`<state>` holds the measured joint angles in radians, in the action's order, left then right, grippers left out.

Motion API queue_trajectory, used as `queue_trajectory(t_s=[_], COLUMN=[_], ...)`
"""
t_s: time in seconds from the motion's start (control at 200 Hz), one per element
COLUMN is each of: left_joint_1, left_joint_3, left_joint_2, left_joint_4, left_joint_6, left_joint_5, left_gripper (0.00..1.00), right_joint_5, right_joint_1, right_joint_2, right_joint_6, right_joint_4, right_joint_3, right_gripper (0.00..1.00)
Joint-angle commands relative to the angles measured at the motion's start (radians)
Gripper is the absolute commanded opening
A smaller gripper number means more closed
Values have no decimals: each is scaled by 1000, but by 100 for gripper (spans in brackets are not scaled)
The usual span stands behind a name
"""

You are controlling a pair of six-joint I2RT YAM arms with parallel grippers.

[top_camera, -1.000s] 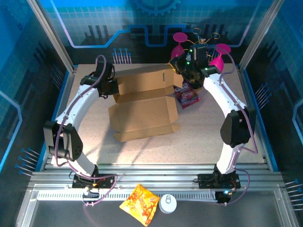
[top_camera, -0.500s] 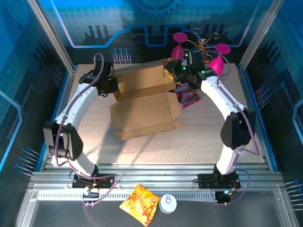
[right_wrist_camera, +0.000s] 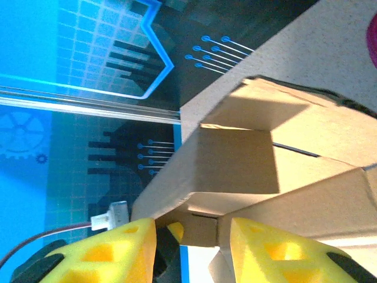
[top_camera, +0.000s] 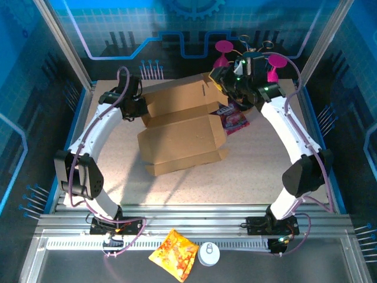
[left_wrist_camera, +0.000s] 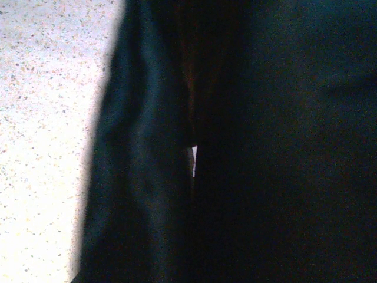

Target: Fold the paper box

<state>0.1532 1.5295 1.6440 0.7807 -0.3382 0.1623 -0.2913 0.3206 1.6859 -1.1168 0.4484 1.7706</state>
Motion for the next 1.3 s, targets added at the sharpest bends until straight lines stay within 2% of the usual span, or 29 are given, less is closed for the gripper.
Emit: queue_trajectory(t_s=[0.0,0.24,0.355,0.435,0.555,0.75,1.031,1.111,1.291], left_joint_1=[-4,-5,-4,-4,-10,-45,-64,-64,-64], left_joint_3=[38,46,45,50,58,90,142,154,171], left_joint_2=[8,11,10,12,16,23,33,38,41], left_joint_4=[5,7,8,13,18,57,102,112,127], left_joint_6=[-8,-12,-11,-13,-25,-61,-55,-52,-47], left_joint_5=[-30,-53,-55,-60,-77,-135,-144,-142,-136], left_gripper=[0,0,0,0,0,0,0,0,0], right_joint_5=[-4,-29,-55,-48,-33,19,105,127,220], right_joint_1=[2,24,56,77,79,24,6,9,40], right_joint_2=[37,173,259,273,240,117,-122,-137,-81], right_joint_6=[19,24,33,24,-1,42,163,193,316], right_joint_4=[15,35,104,113,60,35,14,8,70], right_joint_3=[59,196,324,338,292,184,-162,-219,-181], right_gripper=[40,47,45,45,37,44,42,42,46])
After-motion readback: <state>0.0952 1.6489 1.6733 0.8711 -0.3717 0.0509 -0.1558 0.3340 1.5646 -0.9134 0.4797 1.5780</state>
